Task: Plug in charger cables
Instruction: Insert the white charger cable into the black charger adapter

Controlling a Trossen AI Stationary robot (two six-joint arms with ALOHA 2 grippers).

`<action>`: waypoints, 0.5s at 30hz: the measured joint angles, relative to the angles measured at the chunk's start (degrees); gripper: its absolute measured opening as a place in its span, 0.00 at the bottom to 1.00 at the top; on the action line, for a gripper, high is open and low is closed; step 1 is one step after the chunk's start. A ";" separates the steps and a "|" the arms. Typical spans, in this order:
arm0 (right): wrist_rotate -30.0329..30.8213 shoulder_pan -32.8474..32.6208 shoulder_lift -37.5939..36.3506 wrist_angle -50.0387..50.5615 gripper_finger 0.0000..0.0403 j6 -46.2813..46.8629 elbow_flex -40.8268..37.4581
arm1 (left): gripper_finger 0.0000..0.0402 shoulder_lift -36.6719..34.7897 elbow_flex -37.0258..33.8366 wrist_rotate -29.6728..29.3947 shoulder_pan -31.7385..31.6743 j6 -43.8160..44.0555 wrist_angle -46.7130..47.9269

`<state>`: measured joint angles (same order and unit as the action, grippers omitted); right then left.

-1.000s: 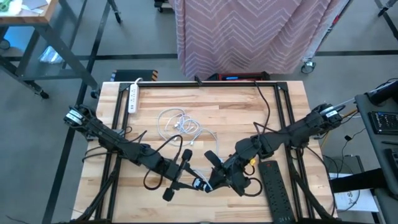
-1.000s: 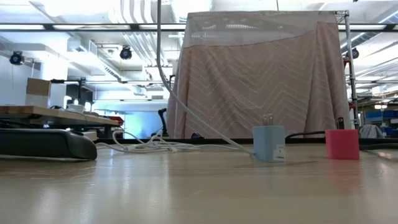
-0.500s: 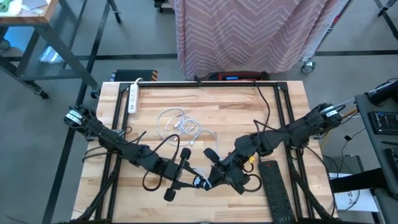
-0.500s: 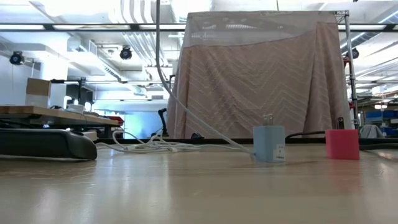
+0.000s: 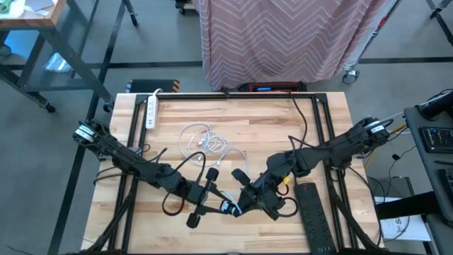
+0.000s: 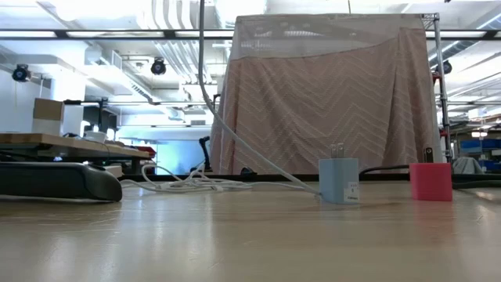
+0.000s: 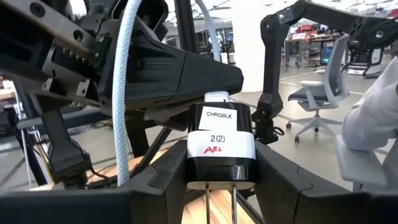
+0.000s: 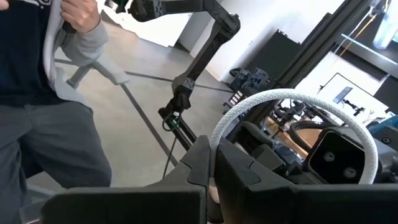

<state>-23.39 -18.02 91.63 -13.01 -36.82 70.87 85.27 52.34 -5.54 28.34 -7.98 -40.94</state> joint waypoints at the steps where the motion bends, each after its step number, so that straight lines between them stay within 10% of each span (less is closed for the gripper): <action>1: -0.24 0.02 0.09 -0.21 0.00 0.41 0.00 | 0.33 0.00 0.00 0.08 0.00 -0.30 -0.03; 15: -0.03 0.04 0.14 -0.19 0.08 5.06 -0.03 | 0.33 -0.01 0.00 -0.48 0.25 -3.66 0.12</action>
<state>-23.42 -17.98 91.77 -13.20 -31.77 70.84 85.26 52.34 -6.02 28.59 -11.64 -40.82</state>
